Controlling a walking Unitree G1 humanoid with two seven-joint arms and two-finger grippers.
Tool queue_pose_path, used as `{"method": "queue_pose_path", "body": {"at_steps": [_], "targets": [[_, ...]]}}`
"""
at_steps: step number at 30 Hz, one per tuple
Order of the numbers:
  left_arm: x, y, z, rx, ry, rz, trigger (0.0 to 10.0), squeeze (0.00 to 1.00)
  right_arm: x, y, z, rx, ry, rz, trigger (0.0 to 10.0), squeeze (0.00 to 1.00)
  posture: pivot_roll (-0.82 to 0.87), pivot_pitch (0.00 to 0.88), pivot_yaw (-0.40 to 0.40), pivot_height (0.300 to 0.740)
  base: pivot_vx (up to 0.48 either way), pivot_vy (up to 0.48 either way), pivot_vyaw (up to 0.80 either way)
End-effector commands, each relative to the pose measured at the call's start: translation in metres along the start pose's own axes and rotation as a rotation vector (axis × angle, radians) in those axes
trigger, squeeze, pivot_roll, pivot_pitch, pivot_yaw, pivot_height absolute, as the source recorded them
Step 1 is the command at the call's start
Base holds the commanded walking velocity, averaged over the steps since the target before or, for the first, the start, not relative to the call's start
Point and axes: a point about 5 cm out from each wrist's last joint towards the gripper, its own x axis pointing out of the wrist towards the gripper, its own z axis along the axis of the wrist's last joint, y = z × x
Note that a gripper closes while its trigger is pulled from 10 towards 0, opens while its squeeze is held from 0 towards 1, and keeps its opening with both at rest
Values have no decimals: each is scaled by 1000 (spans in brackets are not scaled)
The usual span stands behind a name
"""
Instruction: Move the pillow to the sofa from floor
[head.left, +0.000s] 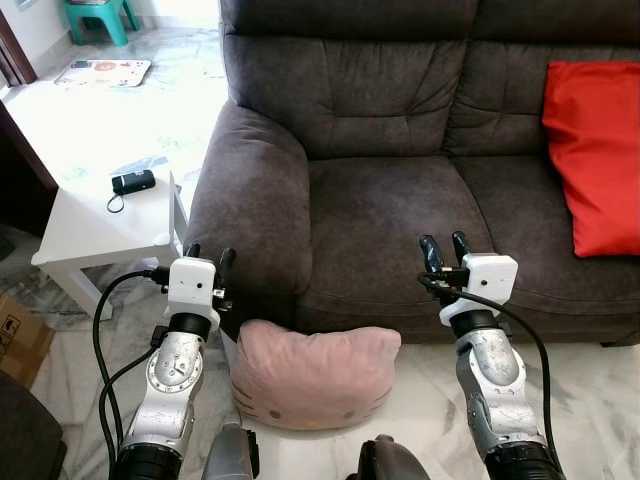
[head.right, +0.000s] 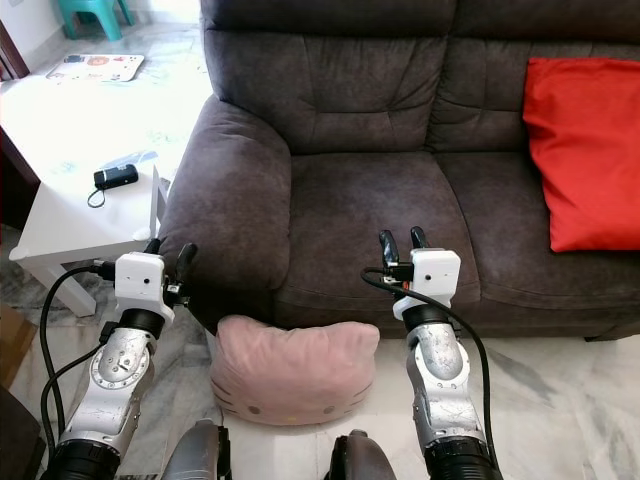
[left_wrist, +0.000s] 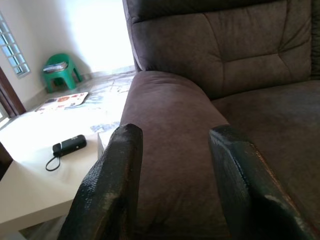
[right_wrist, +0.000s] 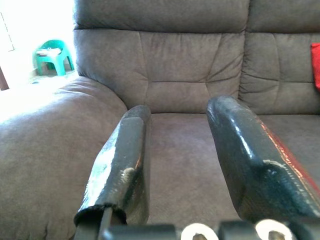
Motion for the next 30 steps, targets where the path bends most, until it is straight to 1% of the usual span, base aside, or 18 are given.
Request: {"method": "queue_pose_path", "body": {"at_steps": [1,3,12,16,30], "targets": [[0,1,0,-8,4,-1,10000,0,1,0,-1,6,10,-4,10000,0,27,123,-34,655,0,0,0],[0,0,0,-9,5,-1,10000,0,1,0,-1,6,13,-4,10000,0,27,123,-34,655,0,0,0],[0,-1,0,-12,6,-7,10000,0,1,0,-2,1,19,-1,10000,0,27,125,-36,601,0,0,0],[0,-1,0,-11,3,-3,10000,0,0,1,0,3,-1,7,10000,0,27,126,-36,601,0,0,0],[0,0,0,-11,3,1,10000,0,1,3,-1,0,5,18,10000,0,26,127,-38,601,0,0,0]]}}
